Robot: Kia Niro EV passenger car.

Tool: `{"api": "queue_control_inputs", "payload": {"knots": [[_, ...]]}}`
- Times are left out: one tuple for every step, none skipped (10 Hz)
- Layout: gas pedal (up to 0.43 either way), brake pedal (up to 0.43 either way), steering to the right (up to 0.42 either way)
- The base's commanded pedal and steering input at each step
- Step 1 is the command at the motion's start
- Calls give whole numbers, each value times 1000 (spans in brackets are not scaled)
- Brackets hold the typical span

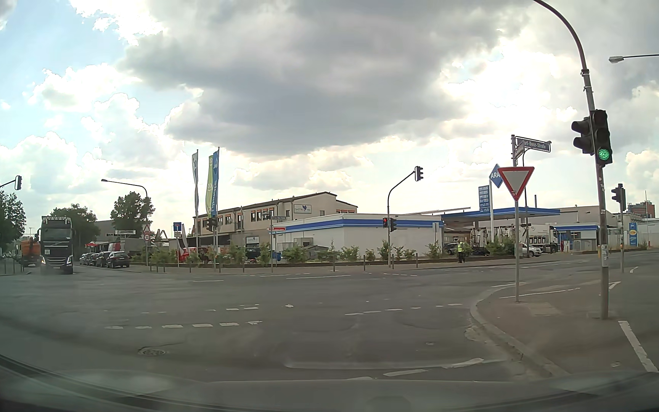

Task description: Follow the waypoints while adhering to traffic rules and regulations

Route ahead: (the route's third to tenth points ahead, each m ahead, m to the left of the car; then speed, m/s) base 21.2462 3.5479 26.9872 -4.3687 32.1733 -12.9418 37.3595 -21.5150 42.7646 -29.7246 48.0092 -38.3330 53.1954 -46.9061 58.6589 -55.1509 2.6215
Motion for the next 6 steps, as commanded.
{"api": "queue_control_inputs", "payload": {"knots": [[378,18,-13],[378,24,-13],[378,18,-13],[378,24,-13],[378,18,-13],[378,18,-12]]}}
